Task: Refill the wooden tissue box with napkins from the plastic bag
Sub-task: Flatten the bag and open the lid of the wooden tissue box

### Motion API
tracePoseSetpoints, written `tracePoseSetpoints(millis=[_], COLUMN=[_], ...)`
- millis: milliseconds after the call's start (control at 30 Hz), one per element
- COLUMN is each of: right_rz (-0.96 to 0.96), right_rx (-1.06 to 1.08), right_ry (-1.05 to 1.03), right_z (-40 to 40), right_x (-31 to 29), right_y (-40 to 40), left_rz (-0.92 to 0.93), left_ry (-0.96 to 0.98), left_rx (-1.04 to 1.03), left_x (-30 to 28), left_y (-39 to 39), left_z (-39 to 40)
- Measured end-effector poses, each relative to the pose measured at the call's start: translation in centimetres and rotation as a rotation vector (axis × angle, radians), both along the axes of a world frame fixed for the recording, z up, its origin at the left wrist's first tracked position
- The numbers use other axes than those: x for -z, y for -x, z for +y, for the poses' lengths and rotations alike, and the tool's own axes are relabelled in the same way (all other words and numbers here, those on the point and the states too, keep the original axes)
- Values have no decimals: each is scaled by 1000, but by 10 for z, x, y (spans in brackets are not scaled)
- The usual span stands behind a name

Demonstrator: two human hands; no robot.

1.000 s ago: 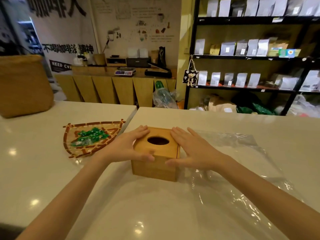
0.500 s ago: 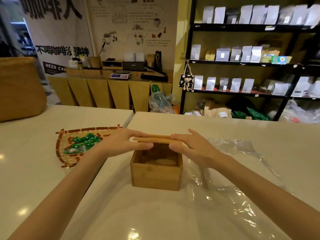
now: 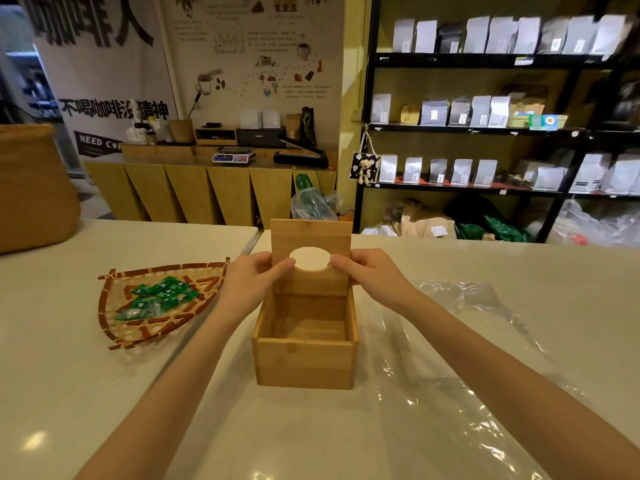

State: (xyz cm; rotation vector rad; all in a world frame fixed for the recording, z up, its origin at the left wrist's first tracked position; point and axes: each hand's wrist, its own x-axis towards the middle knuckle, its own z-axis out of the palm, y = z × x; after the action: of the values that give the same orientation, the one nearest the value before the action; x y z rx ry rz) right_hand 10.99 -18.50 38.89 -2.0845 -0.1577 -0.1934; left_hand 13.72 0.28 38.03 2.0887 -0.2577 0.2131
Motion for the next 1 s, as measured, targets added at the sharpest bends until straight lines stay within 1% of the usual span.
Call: tracePoseSetpoints(millis=[100, 233, 300, 367, 400, 433, 467, 500, 533, 567, 600, 633, 667, 700, 733, 767, 800, 900, 967, 1000], right_rz=[-19, -35, 16, 86, 102, 103, 86, 64, 41, 29, 46, 108, 210, 324, 434, 519, 567, 590, 554, 531], right_rx=[18, 58, 37, -34, -49, -36, 10, 84, 176, 271, 351, 400, 425, 439, 453, 452, 436, 407, 375, 355], right_ry=[-3, -24, -42, -23, -1, 18, 47, 96, 200, 397, 648, 867, 999, 1047, 1031, 984, 930, 820, 818, 824], right_z=[1, 3, 2, -1, -5, -11, -18, -26, -35, -43, -51, -59, -65, -71, -77, -83, -85, -94, -98, -101], right_x=[2, 5, 4, 4, 4, 5, 5, 6, 8, 10, 15, 20, 26, 33, 39, 45, 49, 57, 61, 63], right_y=[-1, -3, -3, 1, 4, 8, 13, 18, 25, 32, 40, 47, 53, 58, 64, 67, 68, 73, 76, 77], left_rz=[-18, -21, 2, 28, 5, -63, -183, -338, -490, -576, -574, -497, -387, -314, -291, -299, -326, -463, -545, -556], left_ry=[-1, -53, -51, -28, -26, -37, -53, -64, -73, -96, -146, -227, -347, -485, -616, -718, -774, -765, -779, -801], left_rx=[-33, -70, -70, -88, -126, -179, -227, -247, -217, -116, 61, 295, 545, 761, 928, 1033, 1082, 1126, 1137, 1149], left_x=[3, 5, 4, -1, -4, -8, -12, -17, -21, -24, -26, -26, -21, -14, -5, 5, 13, 30, 41, 47], left_y=[-3, -7, -7, -2, 2, 9, 18, 30, 42, 54, 66, 80, 93, 104, 113, 119, 123, 130, 133, 135], left_z=[-2, -4, -5, -5, -5, -6, -8, -12, -19, -28, -38, -50, -61, -72, -86, -96, -103, -124, -134, -139])
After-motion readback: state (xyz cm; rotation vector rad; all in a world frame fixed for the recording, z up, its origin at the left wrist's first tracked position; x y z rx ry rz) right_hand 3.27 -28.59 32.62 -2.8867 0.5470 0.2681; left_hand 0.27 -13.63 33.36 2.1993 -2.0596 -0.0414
